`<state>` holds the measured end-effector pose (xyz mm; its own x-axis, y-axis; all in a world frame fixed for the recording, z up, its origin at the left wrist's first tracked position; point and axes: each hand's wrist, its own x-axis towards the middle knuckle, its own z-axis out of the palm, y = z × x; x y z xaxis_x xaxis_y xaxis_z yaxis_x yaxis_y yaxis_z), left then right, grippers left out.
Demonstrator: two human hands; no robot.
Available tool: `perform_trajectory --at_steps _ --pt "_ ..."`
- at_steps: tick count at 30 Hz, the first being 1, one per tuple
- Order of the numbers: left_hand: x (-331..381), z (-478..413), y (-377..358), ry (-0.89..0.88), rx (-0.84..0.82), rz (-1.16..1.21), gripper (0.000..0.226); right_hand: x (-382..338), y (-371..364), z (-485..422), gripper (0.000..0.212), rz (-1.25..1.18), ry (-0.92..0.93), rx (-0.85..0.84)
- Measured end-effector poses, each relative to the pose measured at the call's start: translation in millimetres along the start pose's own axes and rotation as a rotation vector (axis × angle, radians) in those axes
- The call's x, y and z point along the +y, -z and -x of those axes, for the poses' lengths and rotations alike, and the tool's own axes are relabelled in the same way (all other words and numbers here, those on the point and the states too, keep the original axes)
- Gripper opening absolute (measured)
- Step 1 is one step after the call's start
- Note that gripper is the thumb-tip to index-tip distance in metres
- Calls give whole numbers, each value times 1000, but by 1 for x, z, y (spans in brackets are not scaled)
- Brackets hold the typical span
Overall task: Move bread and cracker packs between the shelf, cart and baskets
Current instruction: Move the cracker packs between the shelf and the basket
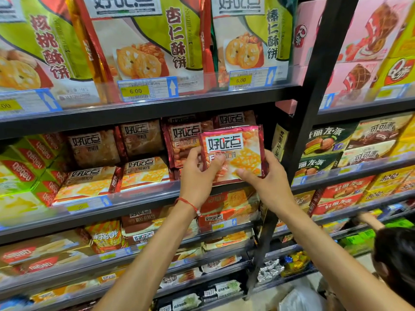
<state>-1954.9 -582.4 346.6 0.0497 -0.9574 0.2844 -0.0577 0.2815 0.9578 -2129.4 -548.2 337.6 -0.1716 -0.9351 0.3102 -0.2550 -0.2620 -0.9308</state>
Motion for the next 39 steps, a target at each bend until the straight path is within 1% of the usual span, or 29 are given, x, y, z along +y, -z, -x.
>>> perform_trajectory --at_steps 3,5,6,9,11,13,16,19,21,23,26,31,33,35,37,39 --pt "-5 -6 2 -43 -114 -132 52 7 5 -9 54 44 -14 39" --pt "-7 -10 5 -100 -123 -311 64 12 9 -19 56 78 -25 56" --pt "-9 -12 8 -138 -99 -426 65 13 12 -25 57 95 -30 65" --pt "-15 -17 22 -249 11 -749 59 15 15 -47 59 160 -48 106" --pt "-21 -20 28 -266 82 -862 46 17 12 -61 57 205 -66 128" --pt "-26 -24 31 -230 145 -908 35 21 8 -73 57 236 -78 148" --pt "-32 -28 30 -172 176 -946 36 28 4 -84 64 293 -107 148" --pt "-36 -33 29 -132 206 -943 30 36 0 -92 59 418 -99 153" --pt "-38 -35 29 -118 238 -929 30 36 -2 -94 58 485 -83 179" --pt "-40 -37 30 -103 265 -902 33 36 -6 -94 56 507 -82 201" --pt "-41 -38 31 -109 283 -865 45 38 -9 -95 58 518 -73 225" --pt "-38 -33 26 -74 293 -904 31 37 -10 -89 67 538 -55 227" --pt "-37 -32 23 -96 295 -921 25 36 -10 -82 73 538 -32 195" --pt "-39 -29 21 -136 283 -962 25 36 -7 -75 77 543 -8 151" --pt "-39 -23 18 -176 265 -1007 29 36 -2 -67 77 568 25 108" --pt "-36 -12 14 -196 234 -1023 37 36 6 -58 73 604 114 60"
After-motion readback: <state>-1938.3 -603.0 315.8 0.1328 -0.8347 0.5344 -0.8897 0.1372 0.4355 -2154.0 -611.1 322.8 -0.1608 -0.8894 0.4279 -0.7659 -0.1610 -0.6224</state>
